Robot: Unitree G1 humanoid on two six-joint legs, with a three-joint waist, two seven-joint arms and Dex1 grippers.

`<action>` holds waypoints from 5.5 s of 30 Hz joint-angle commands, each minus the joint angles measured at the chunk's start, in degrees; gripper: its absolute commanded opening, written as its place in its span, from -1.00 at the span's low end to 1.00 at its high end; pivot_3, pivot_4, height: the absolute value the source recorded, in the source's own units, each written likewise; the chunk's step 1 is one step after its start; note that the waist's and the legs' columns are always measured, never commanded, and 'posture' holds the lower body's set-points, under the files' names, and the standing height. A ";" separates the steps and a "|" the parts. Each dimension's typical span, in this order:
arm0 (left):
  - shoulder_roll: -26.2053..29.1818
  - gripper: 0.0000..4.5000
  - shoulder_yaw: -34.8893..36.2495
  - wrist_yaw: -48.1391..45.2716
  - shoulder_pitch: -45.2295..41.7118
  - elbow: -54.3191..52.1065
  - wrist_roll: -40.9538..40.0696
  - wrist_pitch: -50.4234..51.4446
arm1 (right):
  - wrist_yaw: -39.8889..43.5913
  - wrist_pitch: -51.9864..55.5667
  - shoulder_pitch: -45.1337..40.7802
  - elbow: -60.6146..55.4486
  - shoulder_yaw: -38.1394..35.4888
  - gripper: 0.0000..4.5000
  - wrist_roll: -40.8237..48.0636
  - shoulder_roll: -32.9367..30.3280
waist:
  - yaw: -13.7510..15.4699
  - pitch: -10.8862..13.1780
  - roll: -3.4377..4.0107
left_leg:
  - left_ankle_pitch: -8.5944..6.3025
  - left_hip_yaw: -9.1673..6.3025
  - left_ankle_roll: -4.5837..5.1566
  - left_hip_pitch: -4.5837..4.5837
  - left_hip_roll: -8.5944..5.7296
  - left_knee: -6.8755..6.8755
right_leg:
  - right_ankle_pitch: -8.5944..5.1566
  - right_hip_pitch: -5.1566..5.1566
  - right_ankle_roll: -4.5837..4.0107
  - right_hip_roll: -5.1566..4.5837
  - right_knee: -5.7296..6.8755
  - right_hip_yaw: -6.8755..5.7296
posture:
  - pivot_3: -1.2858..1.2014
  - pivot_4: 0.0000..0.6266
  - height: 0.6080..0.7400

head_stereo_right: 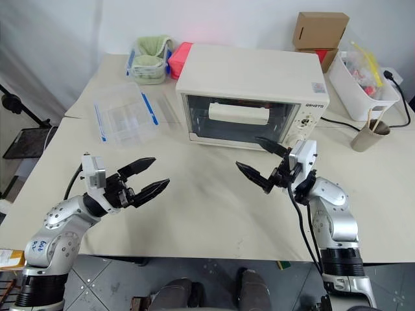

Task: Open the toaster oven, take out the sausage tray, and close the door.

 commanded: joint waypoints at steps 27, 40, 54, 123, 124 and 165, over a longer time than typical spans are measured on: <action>-1.81 0.98 0.04 -2.07 -5.82 1.73 -0.58 0.28 | -0.67 -0.86 -3.80 -3.33 -0.59 1.00 0.55 -0.39 | -0.11 0.01 0.01 | 0.02 -0.06 -0.03 -0.03 0.02 0.00 | 0.00 -0.02 0.00 0.00 0.00 0.03 | 0.03 -0.52 1.00; -1.42 0.03 -0.71 -8.51 -27.92 20.97 1.41 -1.53 | 5.77 -9.12 4.78 -5.77 2.35 1.00 -6.02 -5.71 | 0.11 0.02 -0.01 | 0.04 0.05 -0.04 0.00 -0.01 0.03 | 0.00 0.00 0.00 0.35 0.04 -0.27 | 0.03 -0.52 1.00; -13.13 -0.97 -4.44 -11.88 -45.32 57.35 15.32 -23.01 | 5.99 -12.08 3.75 -3.14 2.26 1.00 -7.60 -6.23 | 0.09 0.06 -0.08 | 0.06 0.10 -0.07 -0.06 0.17 0.06 | 0.00 -0.03 0.01 0.75 -0.04 -0.25 | 0.03 -0.52 1.00; -11.30 1.00 -5.89 8.98 -9.66 1.96 13.08 -10.48 | -59.86 -9.12 -40.86 43.09 29.64 -0.67 -71.05 3.89 | -1.66 0.06 -0.04 | -0.03 -0.19 -0.05 -0.29 0.11 0.61 | 0.01 -0.02 -0.01 0.33 0.25 0.05 | 0.03 -0.52 1.00; -11.43 1.00 -6.18 8.15 -11.77 4.24 13.42 -11.31 | -59.98 -9.15 -41.05 43.12 29.64 -0.83 -71.09 3.80 | -1.62 0.06 -0.04 | -0.02 -0.18 -0.06 -0.29 0.12 0.61 | 0.01 -0.02 -0.01 0.39 0.24 0.05 | 0.03 -0.52 1.00; -12.97 1.00 -1.73 -4.98 -37.53 37.68 8.80 -8.93 | -35.55 -0.15 5.37 -25.24 18.16 -0.99 -72.74 -7.99 | 0.19 0.08 -0.07 | 0.16 -0.42 -0.19 -0.83 0.24 0.80 | 0.04 -0.25 0.04 0.77 0.10 -0.52 | 0.03 -0.52 1.00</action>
